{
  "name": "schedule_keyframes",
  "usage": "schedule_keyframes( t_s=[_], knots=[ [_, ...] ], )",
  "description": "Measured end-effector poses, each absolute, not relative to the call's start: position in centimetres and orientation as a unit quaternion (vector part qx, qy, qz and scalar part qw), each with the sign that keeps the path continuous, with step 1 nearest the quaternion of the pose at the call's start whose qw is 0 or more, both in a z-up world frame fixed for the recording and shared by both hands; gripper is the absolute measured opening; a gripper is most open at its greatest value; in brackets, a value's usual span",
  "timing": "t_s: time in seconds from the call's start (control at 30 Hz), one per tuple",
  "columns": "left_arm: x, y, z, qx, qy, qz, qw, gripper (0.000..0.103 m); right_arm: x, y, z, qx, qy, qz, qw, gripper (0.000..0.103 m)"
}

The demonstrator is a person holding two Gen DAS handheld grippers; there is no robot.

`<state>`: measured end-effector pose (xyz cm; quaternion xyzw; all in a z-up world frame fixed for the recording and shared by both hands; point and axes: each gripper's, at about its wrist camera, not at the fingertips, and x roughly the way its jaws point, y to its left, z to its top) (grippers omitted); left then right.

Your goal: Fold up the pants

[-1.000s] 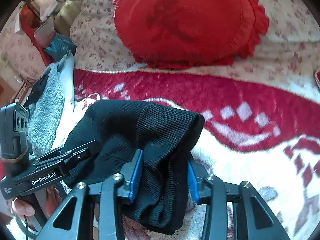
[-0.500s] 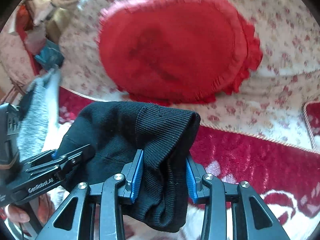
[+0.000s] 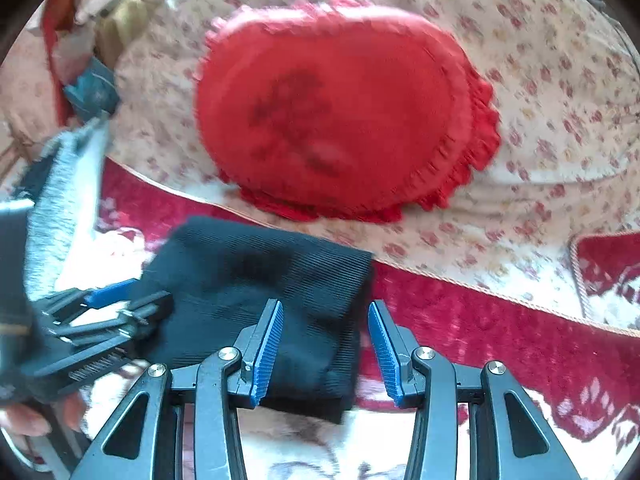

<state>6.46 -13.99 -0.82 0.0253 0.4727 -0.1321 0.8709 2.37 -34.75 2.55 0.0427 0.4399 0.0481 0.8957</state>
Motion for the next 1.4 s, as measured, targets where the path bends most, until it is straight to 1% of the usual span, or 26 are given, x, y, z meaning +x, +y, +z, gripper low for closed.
schedule_keyframes(
  t_s=[0.07, 0.23, 0.27, 0.37, 0.5, 0.7, 1.4],
  knots=[
    [5.9, -13.8, -0.7, 0.03, 0.47, -0.127, 0.873, 0.054, 2.3, -33.9, 2.3, 0.039, 0.441, 0.061, 0.895, 0.042],
    [4.4, -13.4, -0.2, 0.037, 0.458, -0.112, 0.881, 0.054, 2.3, -33.6, -2.0, 0.032, 0.495, 0.038, 0.867, 0.043],
    [4.1, -13.4, -0.1, 0.039, 0.456, -0.111, 0.882, 0.054, 1.7, -33.8, -2.0, 0.041, 0.486, 0.037, 0.872, 0.043],
    [3.4, -13.3, 0.4, 0.039, 0.45, -0.106, 0.886, 0.054, 0.5, -34.2, -1.0, 0.061, 0.473, 0.034, 0.878, 0.042],
    [2.2, -13.0, 1.5, 0.031, 0.433, -0.098, 0.896, 0.054, -1.2, -33.0, 0.8, 0.05, 0.442, 0.017, 0.895, 0.042],
    [0.8, -12.4, 2.6, 0.037, 0.416, -0.086, 0.904, 0.054, -2.0, -31.6, 2.2, 0.059, 0.423, 0.013, 0.904, 0.042],
    [-0.7, -11.6, 3.6, 0.042, 0.398, -0.079, 0.913, 0.054, -2.5, -30.0, 2.9, 0.069, 0.424, 0.027, 0.902, 0.043]
  ],
)
